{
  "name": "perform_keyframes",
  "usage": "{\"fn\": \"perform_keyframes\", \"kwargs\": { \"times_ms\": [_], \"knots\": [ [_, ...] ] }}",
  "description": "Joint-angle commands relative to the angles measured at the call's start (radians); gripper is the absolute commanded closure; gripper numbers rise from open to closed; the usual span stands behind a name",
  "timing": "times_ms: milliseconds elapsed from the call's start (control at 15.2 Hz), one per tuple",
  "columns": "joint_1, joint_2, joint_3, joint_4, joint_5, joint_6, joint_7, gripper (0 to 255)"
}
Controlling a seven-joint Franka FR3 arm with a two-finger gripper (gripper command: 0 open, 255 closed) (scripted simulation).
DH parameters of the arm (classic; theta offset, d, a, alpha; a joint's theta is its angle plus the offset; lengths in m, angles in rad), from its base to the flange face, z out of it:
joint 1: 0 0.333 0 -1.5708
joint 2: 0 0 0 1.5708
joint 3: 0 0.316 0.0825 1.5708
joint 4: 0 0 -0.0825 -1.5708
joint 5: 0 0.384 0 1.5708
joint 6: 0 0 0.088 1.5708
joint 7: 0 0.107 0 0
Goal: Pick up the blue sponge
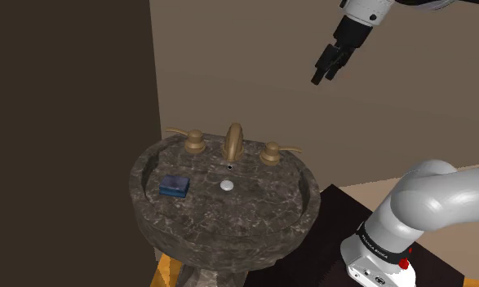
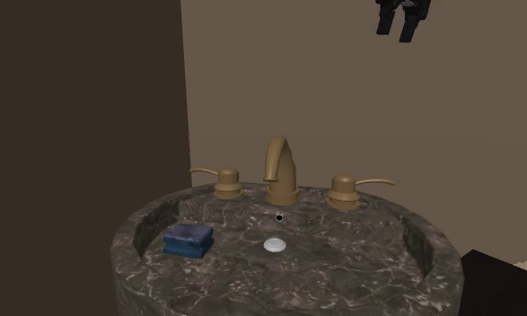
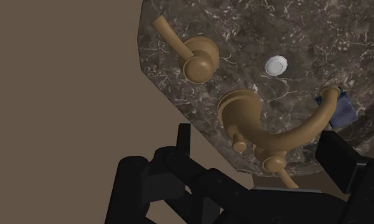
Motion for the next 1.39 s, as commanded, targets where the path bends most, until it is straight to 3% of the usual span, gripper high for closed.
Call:
{"fn": "perform_keyframes", "kwargs": {
  "times_ms": [0,660,1320],
  "knots": [
    [0.0,0.0,0.0,0.0,0.0,0.0,0.0,0],
    [0.062,0.226,0.068,-0.067,0.062,0.28,-0.011,0],
    [0.115,0.527,0.142,-0.018,0.094,0.525,-0.024,0]
  ]
}}
